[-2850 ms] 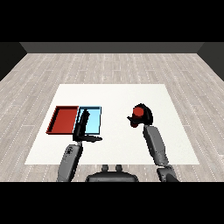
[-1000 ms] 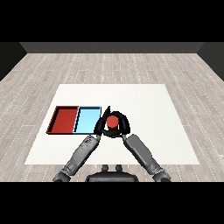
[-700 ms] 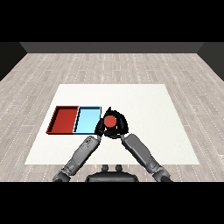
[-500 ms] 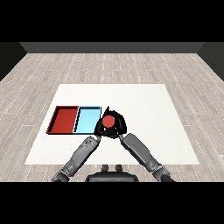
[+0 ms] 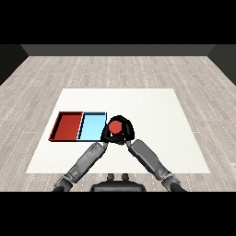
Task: Pick the red can and put it in the red box
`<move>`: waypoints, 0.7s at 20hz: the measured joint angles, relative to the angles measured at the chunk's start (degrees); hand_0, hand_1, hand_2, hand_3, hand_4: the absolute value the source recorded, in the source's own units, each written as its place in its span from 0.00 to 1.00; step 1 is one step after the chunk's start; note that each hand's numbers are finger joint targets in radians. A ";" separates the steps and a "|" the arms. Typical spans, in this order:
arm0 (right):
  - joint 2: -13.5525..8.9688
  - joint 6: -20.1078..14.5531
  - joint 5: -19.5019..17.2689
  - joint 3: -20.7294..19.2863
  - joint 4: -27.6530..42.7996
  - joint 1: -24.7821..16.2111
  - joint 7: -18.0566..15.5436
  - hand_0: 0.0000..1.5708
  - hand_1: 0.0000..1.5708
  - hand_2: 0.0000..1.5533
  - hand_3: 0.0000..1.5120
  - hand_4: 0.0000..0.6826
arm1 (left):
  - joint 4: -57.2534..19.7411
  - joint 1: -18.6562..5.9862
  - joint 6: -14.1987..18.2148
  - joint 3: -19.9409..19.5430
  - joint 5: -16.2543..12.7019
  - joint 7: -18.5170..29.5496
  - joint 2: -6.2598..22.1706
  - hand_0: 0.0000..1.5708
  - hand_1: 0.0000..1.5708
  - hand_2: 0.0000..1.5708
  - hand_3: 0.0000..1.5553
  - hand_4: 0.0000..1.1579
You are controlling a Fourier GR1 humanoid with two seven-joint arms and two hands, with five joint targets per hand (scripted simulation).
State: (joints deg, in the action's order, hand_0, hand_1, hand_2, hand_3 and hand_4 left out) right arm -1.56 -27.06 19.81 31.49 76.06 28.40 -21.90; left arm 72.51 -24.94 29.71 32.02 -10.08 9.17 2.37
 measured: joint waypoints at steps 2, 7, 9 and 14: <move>-0.02 0.57 0.64 -0.47 -0.41 0.63 -0.20 0.94 0.94 0.93 0.92 0.82 | -0.60 -0.95 0.58 -0.31 0.74 -0.62 0.01 1.00 1.00 0.92 0.84 0.76; -0.21 0.30 -0.31 -0.06 2.39 -0.76 1.03 0.97 0.97 0.94 0.92 0.79 | 1.01 -0.54 3.28 0.79 1.30 -0.90 0.18 1.00 1.00 0.95 0.89 0.75; -0.32 -0.95 -0.57 0.65 2.80 -1.17 0.42 0.96 0.96 0.94 0.92 0.80 | 1.07 -0.59 4.04 1.46 0.86 -0.53 0.49 1.00 1.00 0.97 0.92 0.76; -0.08 -0.23 -1.22 0.37 2.59 -1.64 -0.08 0.94 0.94 0.93 0.92 0.78 | 0.32 -0.07 4.76 1.42 -0.29 1.89 -0.11 1.00 1.00 0.98 0.93 0.83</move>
State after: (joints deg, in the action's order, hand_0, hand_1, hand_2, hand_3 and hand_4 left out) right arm -1.64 -27.29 18.60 31.86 78.65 26.76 -21.98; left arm 72.83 -25.01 34.47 33.44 -10.37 11.06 2.26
